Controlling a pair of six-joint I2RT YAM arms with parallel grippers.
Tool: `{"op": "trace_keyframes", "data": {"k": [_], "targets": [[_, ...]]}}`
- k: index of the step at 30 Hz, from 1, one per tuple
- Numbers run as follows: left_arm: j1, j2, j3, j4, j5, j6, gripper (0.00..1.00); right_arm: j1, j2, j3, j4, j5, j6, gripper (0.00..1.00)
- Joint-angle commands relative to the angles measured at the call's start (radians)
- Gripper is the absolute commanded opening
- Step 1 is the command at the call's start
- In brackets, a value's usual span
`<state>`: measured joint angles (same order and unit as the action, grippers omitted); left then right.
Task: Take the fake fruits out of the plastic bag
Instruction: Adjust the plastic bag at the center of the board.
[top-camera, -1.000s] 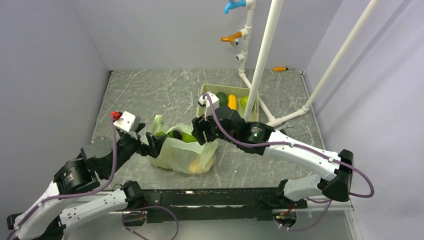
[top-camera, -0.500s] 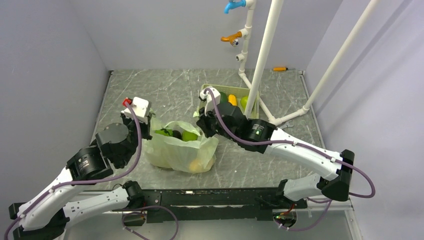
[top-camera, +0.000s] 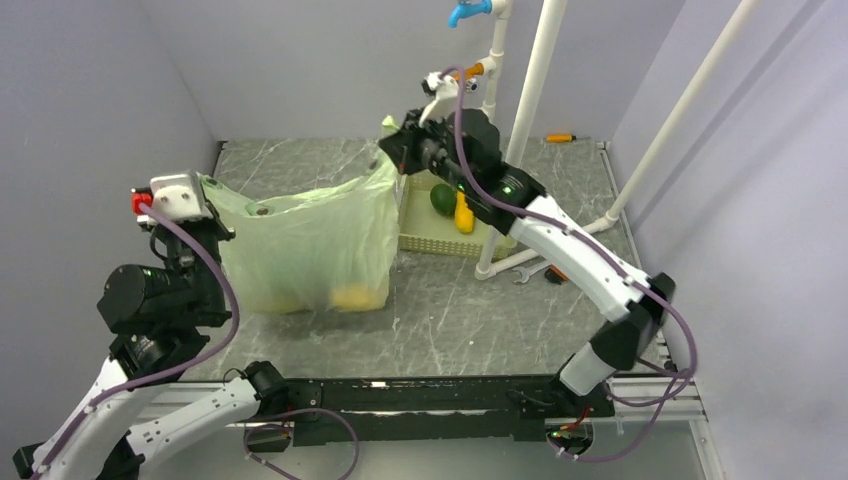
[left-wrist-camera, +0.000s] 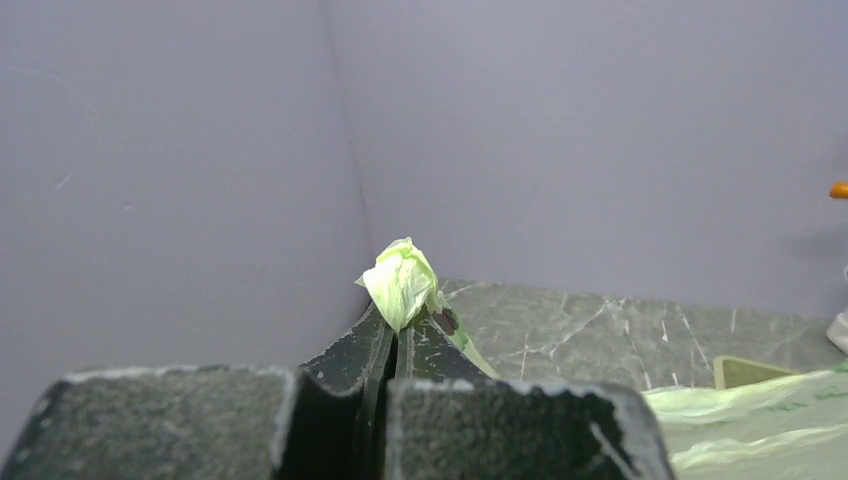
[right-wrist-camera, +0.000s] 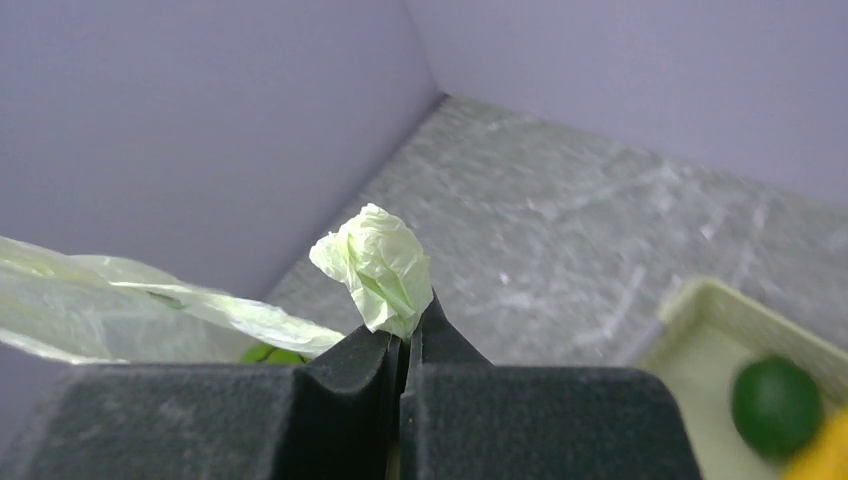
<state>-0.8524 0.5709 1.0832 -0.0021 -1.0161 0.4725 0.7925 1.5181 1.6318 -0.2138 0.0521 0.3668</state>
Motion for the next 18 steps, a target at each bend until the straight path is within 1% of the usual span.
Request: {"op": "trace_keyframes", "data": {"k": [1, 2, 5, 7, 9, 11, 13, 14, 16, 18], "targets": [[0.050, 0.064, 0.153, -0.182, -0.011, -0.106, 0.00, -0.013, 0.131, 0.188, 0.056, -0.165, 0.035, 0.00], [0.051, 0.051, 0.165, -0.257, -0.006, -0.168, 0.00, -0.013, 0.135, 0.187, 0.053, -0.178, 0.041, 0.00], [0.051, -0.043, 0.171, -0.566, 0.051, -0.523, 0.00, -0.014, 0.084, 0.048, 0.095, -0.183, 0.047, 0.00], [0.051, -0.141, 0.144, -0.734, 0.140, -0.747, 0.00, -0.013, 0.029, -0.056, 0.112, -0.173, 0.041, 0.00], [0.051, -0.270, 0.089, -0.841, 0.263, -0.914, 0.00, -0.014, -0.026, -0.152, 0.104, -0.167, 0.030, 0.00], [0.051, -0.375, 0.013, -0.874, 0.403, -0.999, 0.00, -0.012, -0.086, -0.231, 0.086, -0.153, 0.020, 0.00], [0.050, -0.447, -0.039, -0.925, 0.512, -1.081, 0.00, -0.013, -0.142, -0.301, 0.071, -0.154, 0.015, 0.00], [0.050, -0.470, -0.051, -0.963, 0.550, -1.129, 0.00, -0.013, -0.164, -0.323, 0.058, -0.151, 0.013, 0.01], [0.050, -0.498, -0.053, -1.030, 0.591, -1.210, 0.00, -0.012, -0.201, -0.337, 0.021, -0.146, 0.000, 0.06], [0.051, -0.519, -0.032, -1.075, 0.610, -1.251, 0.00, -0.012, -0.233, -0.334, -0.009, -0.129, -0.021, 0.08]]}}
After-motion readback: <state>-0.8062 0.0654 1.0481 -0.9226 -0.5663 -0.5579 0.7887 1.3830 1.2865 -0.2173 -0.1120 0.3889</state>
